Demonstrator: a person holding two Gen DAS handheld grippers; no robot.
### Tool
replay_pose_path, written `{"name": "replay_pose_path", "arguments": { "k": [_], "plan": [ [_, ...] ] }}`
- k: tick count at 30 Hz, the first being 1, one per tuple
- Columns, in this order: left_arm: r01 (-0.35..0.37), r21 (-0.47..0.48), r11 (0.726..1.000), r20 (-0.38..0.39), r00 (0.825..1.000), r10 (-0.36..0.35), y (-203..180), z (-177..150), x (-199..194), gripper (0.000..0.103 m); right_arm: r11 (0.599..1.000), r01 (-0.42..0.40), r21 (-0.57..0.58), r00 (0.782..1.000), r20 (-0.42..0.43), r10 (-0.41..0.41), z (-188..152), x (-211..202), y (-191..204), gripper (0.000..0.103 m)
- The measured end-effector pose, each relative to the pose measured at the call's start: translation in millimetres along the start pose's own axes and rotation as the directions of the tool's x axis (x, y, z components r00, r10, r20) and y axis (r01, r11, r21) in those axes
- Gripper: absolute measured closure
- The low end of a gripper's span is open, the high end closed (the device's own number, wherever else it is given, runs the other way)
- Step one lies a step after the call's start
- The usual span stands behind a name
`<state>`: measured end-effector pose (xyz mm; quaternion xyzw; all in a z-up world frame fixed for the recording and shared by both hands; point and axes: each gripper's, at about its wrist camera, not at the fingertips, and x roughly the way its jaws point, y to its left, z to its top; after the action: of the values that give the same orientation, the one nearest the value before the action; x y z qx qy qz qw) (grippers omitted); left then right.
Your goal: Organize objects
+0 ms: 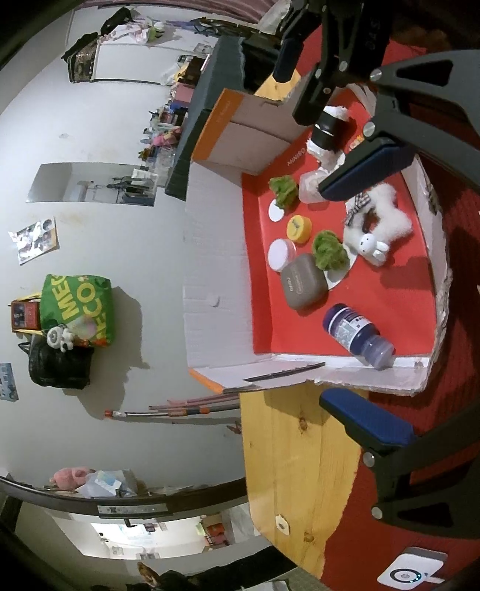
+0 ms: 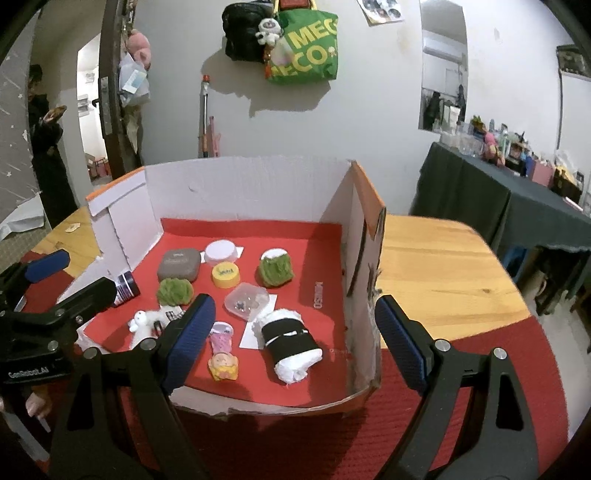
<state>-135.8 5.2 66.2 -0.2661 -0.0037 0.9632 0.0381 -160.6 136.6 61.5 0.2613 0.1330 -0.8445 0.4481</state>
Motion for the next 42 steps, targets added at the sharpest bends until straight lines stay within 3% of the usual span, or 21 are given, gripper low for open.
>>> {"name": "replay_pose_path", "arguments": {
  "k": [42],
  "plan": [
    [-0.012,-0.019,1.0,-0.03,0.999,0.011,6.8,-2.0,7.1,0.0,1.0,0.011,-0.025,1.0,-0.016,-0.011,-8.1,10.5,2.3,0.014]
  ]
}}
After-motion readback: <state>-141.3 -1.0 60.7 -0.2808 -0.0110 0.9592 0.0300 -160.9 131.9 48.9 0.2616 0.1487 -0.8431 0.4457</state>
